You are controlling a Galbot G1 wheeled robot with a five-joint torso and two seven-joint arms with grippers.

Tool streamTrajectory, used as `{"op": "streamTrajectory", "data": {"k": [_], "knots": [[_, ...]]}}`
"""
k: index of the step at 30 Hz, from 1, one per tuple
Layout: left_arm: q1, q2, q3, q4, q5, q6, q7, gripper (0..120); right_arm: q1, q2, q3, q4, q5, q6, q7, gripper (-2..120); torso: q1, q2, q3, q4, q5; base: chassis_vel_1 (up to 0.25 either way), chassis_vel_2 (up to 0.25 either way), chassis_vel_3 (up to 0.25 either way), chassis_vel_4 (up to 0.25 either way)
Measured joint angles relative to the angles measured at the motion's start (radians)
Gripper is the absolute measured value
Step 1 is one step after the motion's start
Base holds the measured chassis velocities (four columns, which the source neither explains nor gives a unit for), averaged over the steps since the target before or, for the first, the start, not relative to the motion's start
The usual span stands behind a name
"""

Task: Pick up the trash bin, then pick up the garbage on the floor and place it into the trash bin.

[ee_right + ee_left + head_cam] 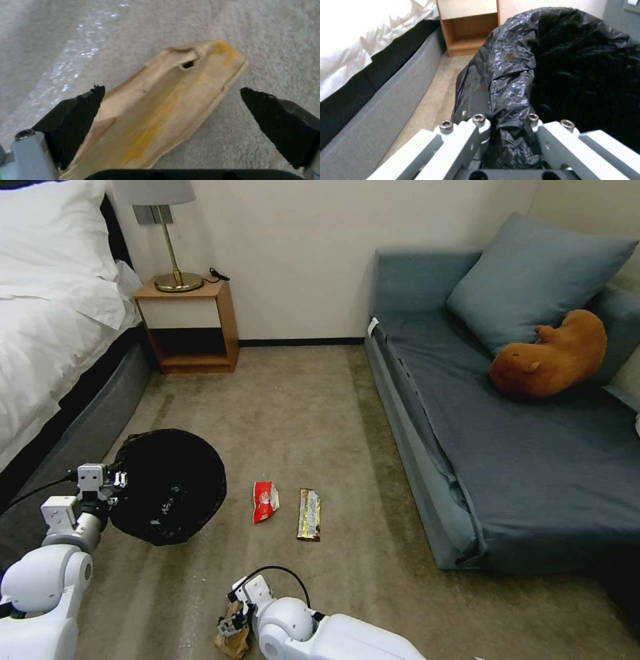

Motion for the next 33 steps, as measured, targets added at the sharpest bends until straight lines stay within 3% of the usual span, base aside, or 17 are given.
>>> {"op": "streamTrajectory", "data": {"k": [12, 15, 19, 21, 22, 26, 28, 31, 33], "knots": [[0.018, -0.009, -0.002, -0.008, 0.001, -0.001, 0.001, 5, -0.064, 0.013, 0.01, -0.036, -0.034, 0.011, -0.035, 100, 0.0, 0.0, 0.0, 0.0001, 0.0, 0.0, 0.0, 0.0, 0.0], [0.018, -0.011, -0.001, -0.007, 0.002, -0.002, 0.001, 4, -0.066, 0.015, 0.01, -0.036, -0.033, 0.013, -0.044, 94, 0.0, 0.0, 0.0, 0.0001, 0.0001, 0.0, 0.0, 0.0, 0.0], [0.019, -0.015, 0.001, -0.007, 0.003, -0.003, 0.001, 5, -0.067, 0.018, 0.012, -0.044, -0.035, 0.021, -0.082, 76, 0.0, 0.0, 0.0, 0.0001, 0.0, 0.0, 0.0, 0.0, 0.0], [0.019, -0.015, 0.001, -0.007, 0.003, -0.003, 0.001, 5, -0.069, 0.018, 0.013, -0.045, -0.039, 0.022, -0.094, 73, 0.0, 0.0, 0.0, 0.0001, 0.0001, 0.0, 0.0, 0.0, 0.0], [0.019, -0.015, 0.001, -0.007, 0.003, -0.003, 0.001, 5, -0.071, 0.018, 0.016, -0.047, -0.046, 0.025, -0.114, 64, 0.0, 0.0, 0.0, 0.0001, 0.0001, 0.0, 0.0, 0.0, 0.0], [0.019, -0.015, 0.0, -0.007, 0.003, -0.004, 0.002, 4, -0.073, 0.018, 0.016, -0.048, -0.049, 0.026, -0.131, 54, 0.0, 0.0, 0.0, 0.0001, 0.0001, 0.0, 0.0, 0.0, 0.0], [0.019, -0.015, -0.001, -0.007, 0.003, -0.004, 0.002, 4, -0.074, 0.017, 0.017, -0.047, -0.049, 0.027, -0.147, 42, 0.0, 0.0, 0.0, 0.0001, 0.0001, 0.0, 0.0, 0.0, 0.0], [0.02, -0.015, -0.002, -0.007, 0.003, -0.005, 0.002, 5, -0.075, 0.015, 0.018, -0.046, -0.05, 0.029, -0.156, 36, 0.0, 0.0, 0.0, 0.0001, 0.0002, 0.0, 0.0, 0.0, 0.0], [0.021, -0.015, -0.003, -0.01, 0.002, -0.005, 0.002, 5, -0.075, 0.008, 0.021, -0.045, -0.054, 0.036, -0.167, 24, 0.0, 0.0, 0.0, 0.0001, 0.0001, 0.0, 0.0, 0.0, 0.0]]}}
